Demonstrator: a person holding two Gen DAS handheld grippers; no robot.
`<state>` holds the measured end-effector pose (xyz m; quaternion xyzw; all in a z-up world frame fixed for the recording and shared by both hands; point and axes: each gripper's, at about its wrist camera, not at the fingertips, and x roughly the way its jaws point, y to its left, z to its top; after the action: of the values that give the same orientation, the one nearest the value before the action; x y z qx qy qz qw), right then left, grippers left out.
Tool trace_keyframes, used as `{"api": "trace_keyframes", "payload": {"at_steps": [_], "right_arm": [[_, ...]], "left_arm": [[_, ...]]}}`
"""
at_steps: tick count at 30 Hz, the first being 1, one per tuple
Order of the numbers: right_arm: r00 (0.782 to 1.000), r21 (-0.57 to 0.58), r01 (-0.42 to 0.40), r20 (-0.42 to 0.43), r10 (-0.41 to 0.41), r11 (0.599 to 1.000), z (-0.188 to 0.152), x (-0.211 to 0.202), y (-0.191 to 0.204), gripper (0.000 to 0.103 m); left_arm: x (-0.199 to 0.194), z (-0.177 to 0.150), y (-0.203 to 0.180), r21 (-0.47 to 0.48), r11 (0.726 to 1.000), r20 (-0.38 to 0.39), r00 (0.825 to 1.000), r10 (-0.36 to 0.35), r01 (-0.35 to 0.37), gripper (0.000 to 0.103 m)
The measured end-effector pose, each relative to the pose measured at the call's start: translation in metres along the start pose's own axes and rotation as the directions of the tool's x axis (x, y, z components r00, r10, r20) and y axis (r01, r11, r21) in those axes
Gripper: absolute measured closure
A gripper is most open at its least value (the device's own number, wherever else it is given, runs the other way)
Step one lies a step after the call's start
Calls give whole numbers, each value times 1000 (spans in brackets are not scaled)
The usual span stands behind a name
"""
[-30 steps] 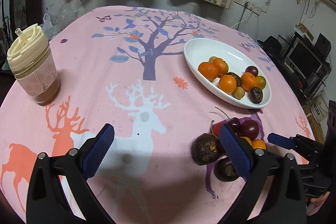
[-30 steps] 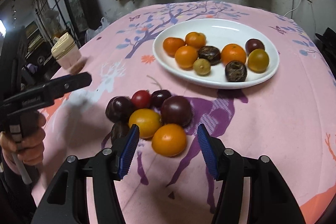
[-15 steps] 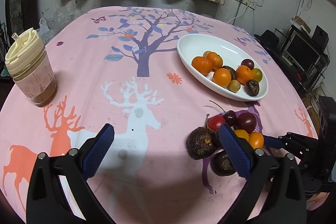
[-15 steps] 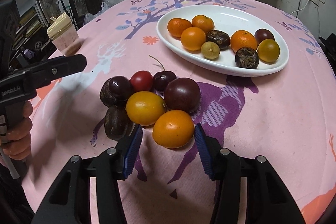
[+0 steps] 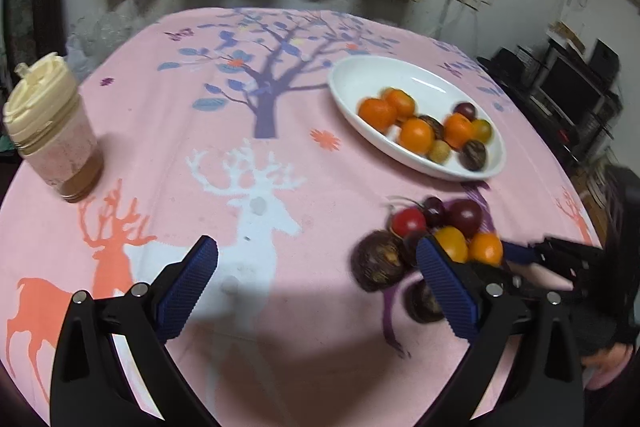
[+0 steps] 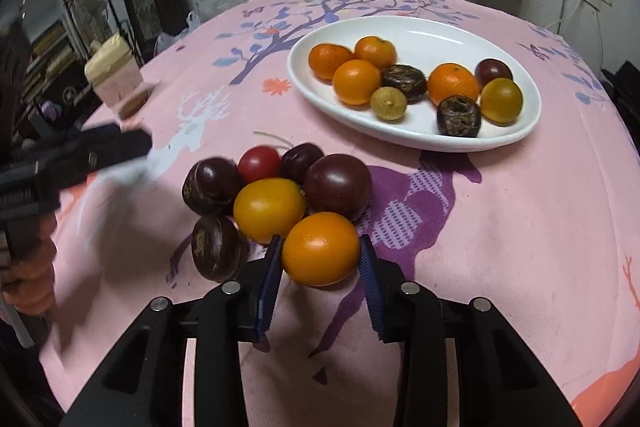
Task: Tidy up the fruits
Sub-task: 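Grasp an orange with the right tool while the left tool grasps a mangosteen, then carry the orange and mangosteen to the plate and open both tools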
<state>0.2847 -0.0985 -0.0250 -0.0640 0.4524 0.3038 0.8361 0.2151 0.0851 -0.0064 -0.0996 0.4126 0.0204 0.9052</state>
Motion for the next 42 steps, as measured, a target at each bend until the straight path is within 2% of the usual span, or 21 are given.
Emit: {"api": "trace_keyframes", "payload": {"at_steps": [2,4,5,7,9,11,13,15,23,26,31,35,37,39,42], "right_arm": [[1000,38,-5,22,4,999,3,-6,-8,65],[999,72,-6,33,3,997,5,-9,-15,65],[999,88,-11,33,8,996,5,-9,-18,65],[1000,111,-13,28,10,994,6,-8,-22,65],[1000,114,-7,26,4,994,6,-7,-23,65],[1000,111,-4,27,1,994,6,-7,-22,65],[999,107,-6,36,2,994,5,-10,-21,65],[999,101,-12,44,7,995,5,-12,-19,65],[998,85,-13,54,8,996,6,-16,-14,65],[998,90,-14,54,9,996,5,-16,-13,65],[999,100,-15,49,10,995,5,-16,-16,65],[996,99,-28,89,19,995,5,-22,-16,65],[985,106,-1,173,-18,994,8,-33,-17,65],[964,145,39,256,-75,989,14,-41,-20,65],[931,209,107,322,-171,972,30,-43,-33,65]], "left_arm": [[-2,-6,-7,40,997,-18,997,-71,72,6],[-7,-15,-21,118,982,-33,989,-141,144,16],[-7,-21,-29,162,972,-46,985,-167,172,25],[-6,-33,-46,239,947,-77,977,-201,214,36],[-1,-45,-60,304,929,-101,977,-190,212,47],[5,-50,-71,343,922,-95,983,-159,182,49],[11,-51,-75,350,920,-98,984,-151,177,50],[16,-50,-77,346,921,-109,982,-151,180,59],[33,-41,-82,340,934,-92,992,-88,115,59],[39,-45,-79,335,936,-117,991,-69,105,68],[33,-45,-70,296,945,-120,987,-109,141,69],[6,-42,-68,289,940,-63,983,-171,182,69],[-8,-32,-69,297,932,-24,978,-208,206,69],[-14,-16,-72,311,928,5,976,-219,206,69],[-2,26,-77,322,934,44,983,-180,157,69]]}}
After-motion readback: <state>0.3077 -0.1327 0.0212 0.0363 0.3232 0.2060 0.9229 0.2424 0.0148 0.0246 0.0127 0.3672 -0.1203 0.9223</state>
